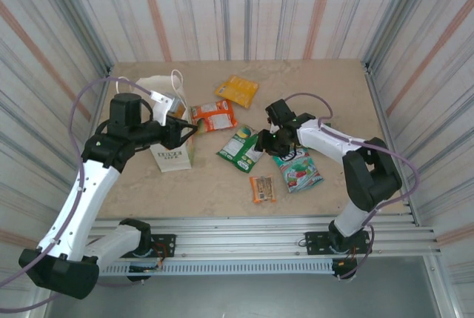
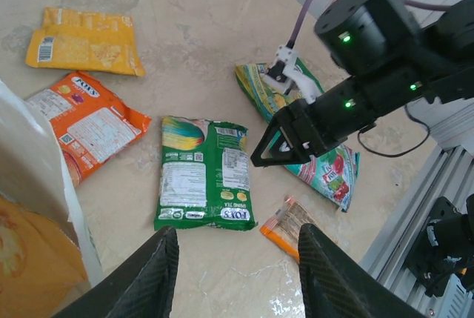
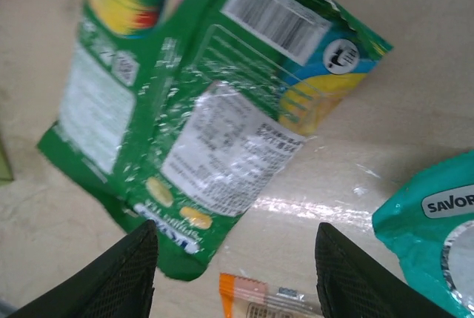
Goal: Place the snacks into the paper bag
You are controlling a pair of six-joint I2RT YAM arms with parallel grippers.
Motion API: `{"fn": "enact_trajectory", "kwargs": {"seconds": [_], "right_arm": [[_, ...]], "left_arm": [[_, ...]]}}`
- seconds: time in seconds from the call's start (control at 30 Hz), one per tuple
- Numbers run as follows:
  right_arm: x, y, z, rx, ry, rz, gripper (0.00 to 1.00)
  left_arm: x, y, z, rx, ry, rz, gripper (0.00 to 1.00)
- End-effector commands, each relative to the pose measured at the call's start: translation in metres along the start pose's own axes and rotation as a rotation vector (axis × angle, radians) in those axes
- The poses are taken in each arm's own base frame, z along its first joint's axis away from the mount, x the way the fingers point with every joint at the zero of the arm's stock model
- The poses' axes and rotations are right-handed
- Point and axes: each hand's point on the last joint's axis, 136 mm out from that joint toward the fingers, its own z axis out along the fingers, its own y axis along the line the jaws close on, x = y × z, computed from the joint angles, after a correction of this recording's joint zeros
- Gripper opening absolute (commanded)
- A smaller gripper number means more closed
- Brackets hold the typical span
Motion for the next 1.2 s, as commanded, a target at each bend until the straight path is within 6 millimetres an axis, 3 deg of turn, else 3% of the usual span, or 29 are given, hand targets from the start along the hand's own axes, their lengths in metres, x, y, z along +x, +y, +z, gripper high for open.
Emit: {"fn": "enact_trajectory", "kwargs": {"seconds": [0.0, 0.43, 0.63, 0.87, 1.17], "right_arm": [[0.003, -0.004, 0.017, 0.025, 0.02, 0.07, 0.58], [-0.008, 0.007, 0.054, -0.02, 0.033, 0.108, 0.53], [-0.009, 0.003, 0.064, -0.007, 0.03, 0.099, 0.27], [-0.011, 0.02, 0.054, -0.072, -0.007, 0.018, 0.05], [-0.01, 0.059, 0.019, -0.162, -0.109, -0.172, 0.0]], "left_arm": [[-0.003, -0.005, 0.001, 0.04, -0.023, 0.04, 0.47], [0.002, -0.006, 0.006, 0.068, -0.005, 0.06, 0.48], [0.005, -0.005, 0.008, 0.067, 0.005, 0.069, 0.48], [0.004, 0.001, 0.009, 0.059, -0.037, 0.05, 0.47], [0.014, -0.005, 0.004, 0.081, -0.068, 0.078, 0.47]]}}
